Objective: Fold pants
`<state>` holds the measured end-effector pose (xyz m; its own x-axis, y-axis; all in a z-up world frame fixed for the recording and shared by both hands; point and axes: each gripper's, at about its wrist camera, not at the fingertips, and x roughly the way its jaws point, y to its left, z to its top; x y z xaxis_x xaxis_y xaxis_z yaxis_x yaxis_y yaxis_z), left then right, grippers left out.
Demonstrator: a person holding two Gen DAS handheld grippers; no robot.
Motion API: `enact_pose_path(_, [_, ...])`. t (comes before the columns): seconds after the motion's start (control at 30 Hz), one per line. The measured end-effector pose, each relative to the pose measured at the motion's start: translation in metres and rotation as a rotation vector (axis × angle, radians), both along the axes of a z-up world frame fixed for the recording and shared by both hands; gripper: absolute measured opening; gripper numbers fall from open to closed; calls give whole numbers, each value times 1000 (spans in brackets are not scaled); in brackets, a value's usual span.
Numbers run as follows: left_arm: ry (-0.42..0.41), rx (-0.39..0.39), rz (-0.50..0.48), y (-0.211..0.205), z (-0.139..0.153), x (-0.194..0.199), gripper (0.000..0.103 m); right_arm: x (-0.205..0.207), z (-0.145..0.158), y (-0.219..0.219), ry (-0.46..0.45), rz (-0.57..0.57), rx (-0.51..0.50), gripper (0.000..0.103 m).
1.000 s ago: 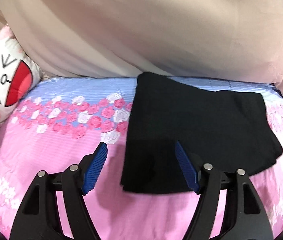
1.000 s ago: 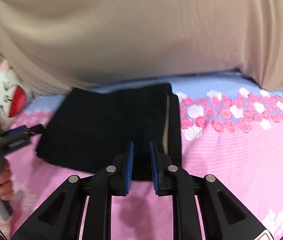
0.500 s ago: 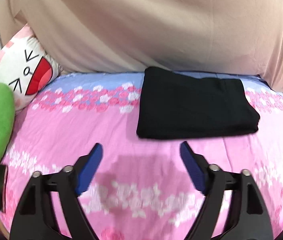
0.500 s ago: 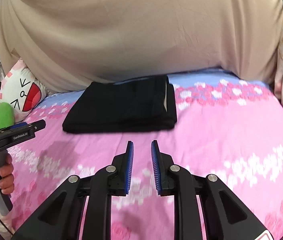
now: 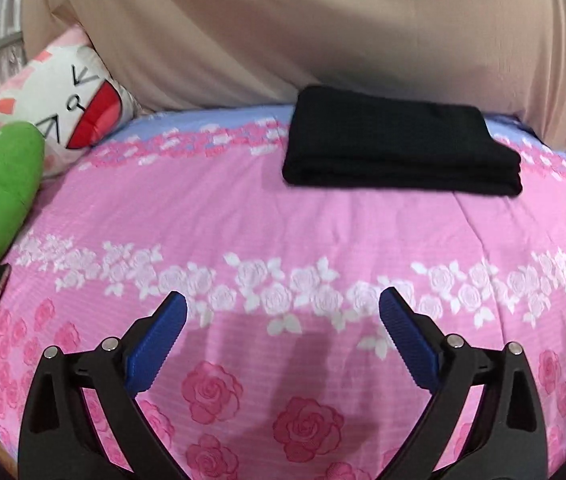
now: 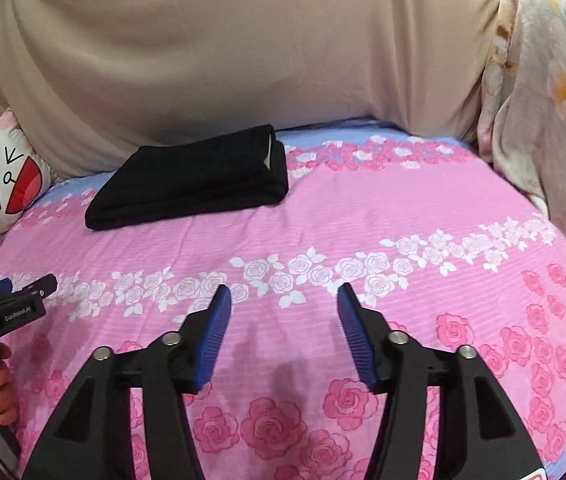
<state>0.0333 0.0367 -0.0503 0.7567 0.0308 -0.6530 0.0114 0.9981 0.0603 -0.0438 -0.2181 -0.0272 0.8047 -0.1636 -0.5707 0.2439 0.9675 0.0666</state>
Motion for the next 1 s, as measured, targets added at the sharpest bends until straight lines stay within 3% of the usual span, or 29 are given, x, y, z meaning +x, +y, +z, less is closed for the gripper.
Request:
enact_pose_path(0.17, [-18, -2, -10, -2, 0, -3, 95, 9, -4, 10, 47, 3, -45, 60])
enact_pose_path(0.37, [-15, 4, -21, -5, -1, -3, 95, 18, -11, 11, 103, -2, -26, 60])
enact_pose_path(1.0, [1, -25, -21, -2, -3, 0, 95, 33, -15, 26, 133, 21, -28, 60])
